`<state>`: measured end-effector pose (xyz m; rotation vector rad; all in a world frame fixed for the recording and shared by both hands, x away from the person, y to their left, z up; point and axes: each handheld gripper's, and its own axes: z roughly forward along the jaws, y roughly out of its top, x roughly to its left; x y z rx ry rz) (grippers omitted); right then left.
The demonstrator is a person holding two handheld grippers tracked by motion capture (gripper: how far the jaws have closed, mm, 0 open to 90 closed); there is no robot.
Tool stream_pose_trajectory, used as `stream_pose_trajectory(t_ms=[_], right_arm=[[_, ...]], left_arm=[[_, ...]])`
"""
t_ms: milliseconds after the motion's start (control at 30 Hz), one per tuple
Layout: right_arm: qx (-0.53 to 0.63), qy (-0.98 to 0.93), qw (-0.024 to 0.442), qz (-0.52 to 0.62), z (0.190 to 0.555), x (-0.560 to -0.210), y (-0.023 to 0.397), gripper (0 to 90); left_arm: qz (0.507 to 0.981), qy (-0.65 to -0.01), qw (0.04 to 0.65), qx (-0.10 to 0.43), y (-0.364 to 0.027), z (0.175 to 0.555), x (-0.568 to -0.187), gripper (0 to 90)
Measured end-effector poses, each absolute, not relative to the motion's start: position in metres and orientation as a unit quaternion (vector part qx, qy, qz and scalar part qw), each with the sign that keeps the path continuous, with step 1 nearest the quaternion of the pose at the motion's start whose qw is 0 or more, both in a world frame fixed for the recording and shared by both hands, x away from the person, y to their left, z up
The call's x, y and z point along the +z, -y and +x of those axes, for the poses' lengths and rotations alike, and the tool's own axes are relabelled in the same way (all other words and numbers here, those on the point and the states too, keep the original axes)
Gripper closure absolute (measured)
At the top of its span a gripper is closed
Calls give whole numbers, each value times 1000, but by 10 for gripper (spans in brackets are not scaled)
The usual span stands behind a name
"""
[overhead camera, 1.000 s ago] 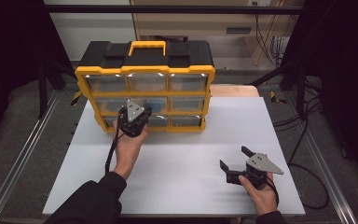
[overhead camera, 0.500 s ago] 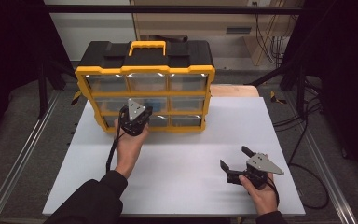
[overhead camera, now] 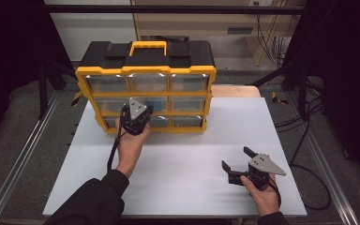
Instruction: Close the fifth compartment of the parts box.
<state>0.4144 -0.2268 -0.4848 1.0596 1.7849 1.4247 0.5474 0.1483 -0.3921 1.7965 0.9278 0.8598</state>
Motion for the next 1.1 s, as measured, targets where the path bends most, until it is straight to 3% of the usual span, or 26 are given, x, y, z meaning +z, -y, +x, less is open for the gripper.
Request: stream_pose_trajectory(t_ms=[1100], right_arm=[[538, -675, 309, 399, 414, -485, 227, 29]], left_arm=[[729, -376, 452, 350, -147, 550, -394, 898]])
